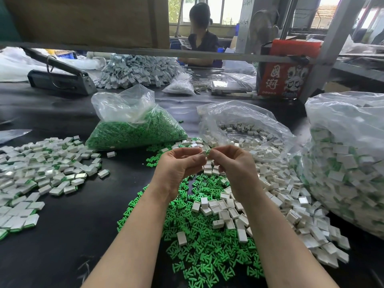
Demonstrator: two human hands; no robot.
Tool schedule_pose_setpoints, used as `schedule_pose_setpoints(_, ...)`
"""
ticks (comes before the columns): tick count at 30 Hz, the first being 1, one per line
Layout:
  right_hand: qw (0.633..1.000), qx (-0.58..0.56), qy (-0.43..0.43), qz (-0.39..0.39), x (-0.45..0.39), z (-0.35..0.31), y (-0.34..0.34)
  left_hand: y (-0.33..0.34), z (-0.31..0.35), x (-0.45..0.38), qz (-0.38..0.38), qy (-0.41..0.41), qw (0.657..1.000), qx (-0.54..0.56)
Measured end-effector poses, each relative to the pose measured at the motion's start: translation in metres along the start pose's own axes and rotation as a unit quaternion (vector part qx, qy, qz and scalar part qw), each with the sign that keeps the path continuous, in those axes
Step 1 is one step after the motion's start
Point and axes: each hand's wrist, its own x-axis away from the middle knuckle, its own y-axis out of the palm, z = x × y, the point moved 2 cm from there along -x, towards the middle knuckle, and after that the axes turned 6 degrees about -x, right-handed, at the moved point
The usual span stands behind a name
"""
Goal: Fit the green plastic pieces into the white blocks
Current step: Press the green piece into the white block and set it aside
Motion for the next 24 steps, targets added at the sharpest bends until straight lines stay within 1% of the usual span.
schedule_pose_setpoints(6,0.998,0.055,-0.024,-0.015,-0.0021,0.0001,-0.003,-0.0013,0.0023,0.0014,0.004,0.022,0.999,-0.034)
schedule_pose_setpoints(9,0.995,0.079,-0.035,-0.046,-0.0021,0.0,-0.002,-0.002,0.0025,0.0013,0.001,0.026,0.999,-0.04)
schedule_pose_setpoints(11,0.99,0.12,-0.026,-0.074,-0.0015,0.0013,-0.0002,-0.0017,0.0023,0.0013,0.0,0.028,0.999,-0.041)
schedule_pose_setpoints(14,0.972,0.212,-0.028,-0.097,-0.0003,0.0039,0.0023,-0.0026,0.0017,0.0007,-0.005,0.038,0.998,-0.058)
schedule_pose_setpoints(16,0.972,0.212,-0.028,-0.101,0.0006,0.0045,0.0035,-0.0041,0.0015,0.0004,-0.011,0.046,0.996,-0.078)
schedule_pose_setpoints(18,0.977,0.185,-0.026,-0.1,0.0009,0.0044,0.0034,-0.0056,-0.0002,-0.0006,-0.021,0.043,0.993,-0.112)
schedule_pose_setpoints(20,0.981,0.163,-0.024,-0.1,0.0008,0.0046,0.0031,-0.0059,-0.0025,-0.0006,-0.041,0.031,0.981,-0.185)
schedule_pose_setpoints(22,0.982,0.158,-0.022,-0.102,0.0008,0.0056,0.0038,-0.0033,-0.0044,0.0019,-0.091,0.02,0.962,-0.256)
schedule_pose_setpoints(24,0.981,0.162,-0.014,-0.105,0.0004,0.0075,0.0045,0.0011,-0.0057,0.0053,-0.134,0.014,0.952,-0.275)
